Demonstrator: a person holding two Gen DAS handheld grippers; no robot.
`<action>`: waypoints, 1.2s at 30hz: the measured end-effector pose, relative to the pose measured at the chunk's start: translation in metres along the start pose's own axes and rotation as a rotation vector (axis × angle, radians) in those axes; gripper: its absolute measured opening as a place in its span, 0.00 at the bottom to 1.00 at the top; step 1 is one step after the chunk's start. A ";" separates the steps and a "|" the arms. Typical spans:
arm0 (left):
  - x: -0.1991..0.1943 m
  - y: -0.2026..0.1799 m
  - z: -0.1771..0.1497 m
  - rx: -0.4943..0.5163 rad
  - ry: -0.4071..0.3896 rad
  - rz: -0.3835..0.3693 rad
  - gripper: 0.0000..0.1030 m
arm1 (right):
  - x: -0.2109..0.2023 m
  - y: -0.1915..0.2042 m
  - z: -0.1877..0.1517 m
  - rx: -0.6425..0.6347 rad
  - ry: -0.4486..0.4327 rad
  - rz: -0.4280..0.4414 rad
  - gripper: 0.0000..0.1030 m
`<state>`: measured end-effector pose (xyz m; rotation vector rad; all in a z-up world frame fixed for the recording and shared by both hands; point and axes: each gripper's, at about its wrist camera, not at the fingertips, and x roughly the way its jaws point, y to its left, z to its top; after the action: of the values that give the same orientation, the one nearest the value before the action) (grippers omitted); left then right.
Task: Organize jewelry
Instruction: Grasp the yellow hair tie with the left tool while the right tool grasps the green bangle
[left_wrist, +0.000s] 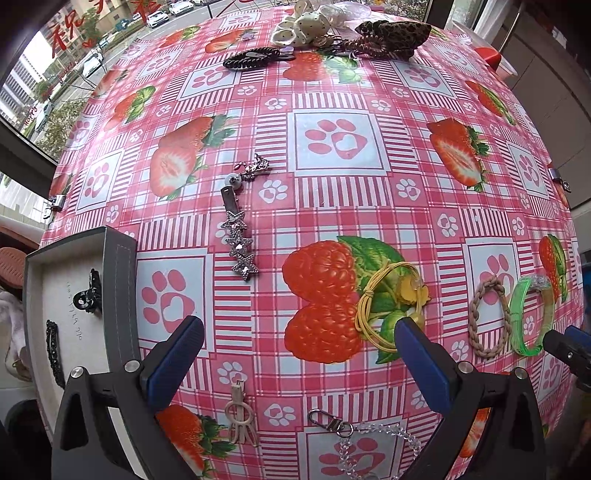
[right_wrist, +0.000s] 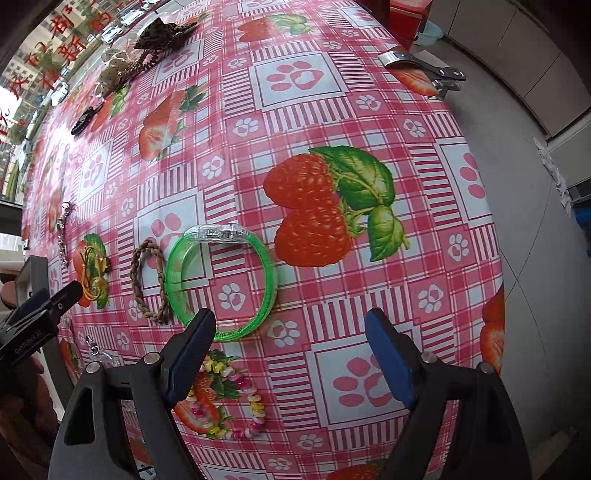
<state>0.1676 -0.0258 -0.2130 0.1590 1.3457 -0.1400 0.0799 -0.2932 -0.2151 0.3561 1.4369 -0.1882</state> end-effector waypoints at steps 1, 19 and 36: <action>0.002 -0.003 0.001 0.005 0.001 0.001 1.00 | 0.002 -0.002 -0.001 -0.006 0.005 -0.007 0.83; 0.008 -0.038 0.007 0.080 0.006 -0.045 0.58 | 0.022 0.023 0.004 -0.112 -0.003 -0.123 0.81; -0.024 -0.035 -0.005 0.068 -0.043 -0.142 0.12 | -0.005 0.054 0.007 -0.124 -0.082 -0.081 0.07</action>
<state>0.1505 -0.0584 -0.1917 0.1166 1.3102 -0.3076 0.1041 -0.2458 -0.2026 0.1871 1.3753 -0.1766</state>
